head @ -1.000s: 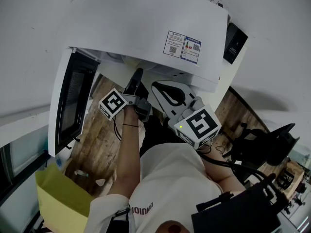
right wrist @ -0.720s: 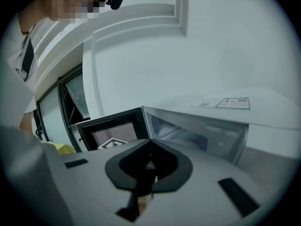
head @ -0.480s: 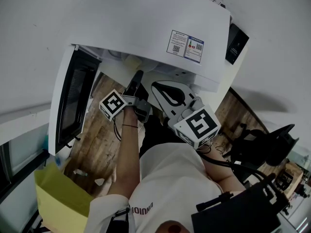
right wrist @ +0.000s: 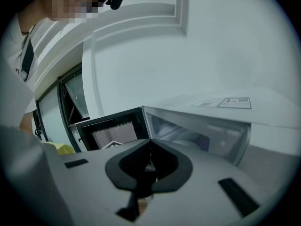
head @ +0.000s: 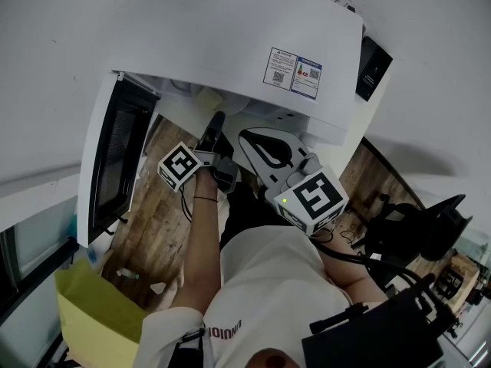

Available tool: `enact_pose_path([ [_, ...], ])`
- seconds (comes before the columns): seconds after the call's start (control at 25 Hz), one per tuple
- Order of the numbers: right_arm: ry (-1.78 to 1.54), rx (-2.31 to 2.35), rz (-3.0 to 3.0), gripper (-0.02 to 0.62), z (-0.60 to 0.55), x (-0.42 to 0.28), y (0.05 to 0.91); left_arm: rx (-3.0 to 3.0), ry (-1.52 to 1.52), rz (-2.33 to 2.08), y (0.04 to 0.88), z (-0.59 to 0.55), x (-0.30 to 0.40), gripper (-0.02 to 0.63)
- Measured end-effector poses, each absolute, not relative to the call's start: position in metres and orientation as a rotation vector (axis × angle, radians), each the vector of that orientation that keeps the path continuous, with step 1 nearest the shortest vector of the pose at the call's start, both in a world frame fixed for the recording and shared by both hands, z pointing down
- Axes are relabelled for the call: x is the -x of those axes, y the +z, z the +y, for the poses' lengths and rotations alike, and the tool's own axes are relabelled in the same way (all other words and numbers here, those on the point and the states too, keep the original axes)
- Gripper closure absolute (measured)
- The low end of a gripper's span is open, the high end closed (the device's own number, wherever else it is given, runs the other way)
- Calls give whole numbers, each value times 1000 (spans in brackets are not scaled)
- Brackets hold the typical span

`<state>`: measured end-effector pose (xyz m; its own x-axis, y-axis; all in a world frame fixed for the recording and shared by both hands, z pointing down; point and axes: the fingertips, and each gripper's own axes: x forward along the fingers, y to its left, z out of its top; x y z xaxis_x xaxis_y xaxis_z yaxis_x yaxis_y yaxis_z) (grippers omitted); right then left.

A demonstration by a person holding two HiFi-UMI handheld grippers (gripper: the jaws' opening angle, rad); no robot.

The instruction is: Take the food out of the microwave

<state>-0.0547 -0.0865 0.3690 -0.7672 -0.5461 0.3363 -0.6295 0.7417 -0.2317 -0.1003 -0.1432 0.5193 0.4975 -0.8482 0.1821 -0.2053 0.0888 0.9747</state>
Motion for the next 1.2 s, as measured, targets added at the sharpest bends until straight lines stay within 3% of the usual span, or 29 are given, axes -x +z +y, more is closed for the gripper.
enact_pose_path([
  [0.28, 491, -932, -2692, 574, -85, 56, 370, -1412, -686, -927, 514, -150, 99, 505],
  [0.56, 483, -943, -2687, 574, -87, 55, 369, -1374, -653, -956, 529, -152, 101, 506],
  [0.76, 484, -945, -2685, 574, -88, 54, 370, -1364, -673, -955, 527, -153, 101, 572],
  [1.2, 486, -928, -2697, 574, -88, 54, 368, -1375, -649, -967, 524, -147, 101, 581],
])
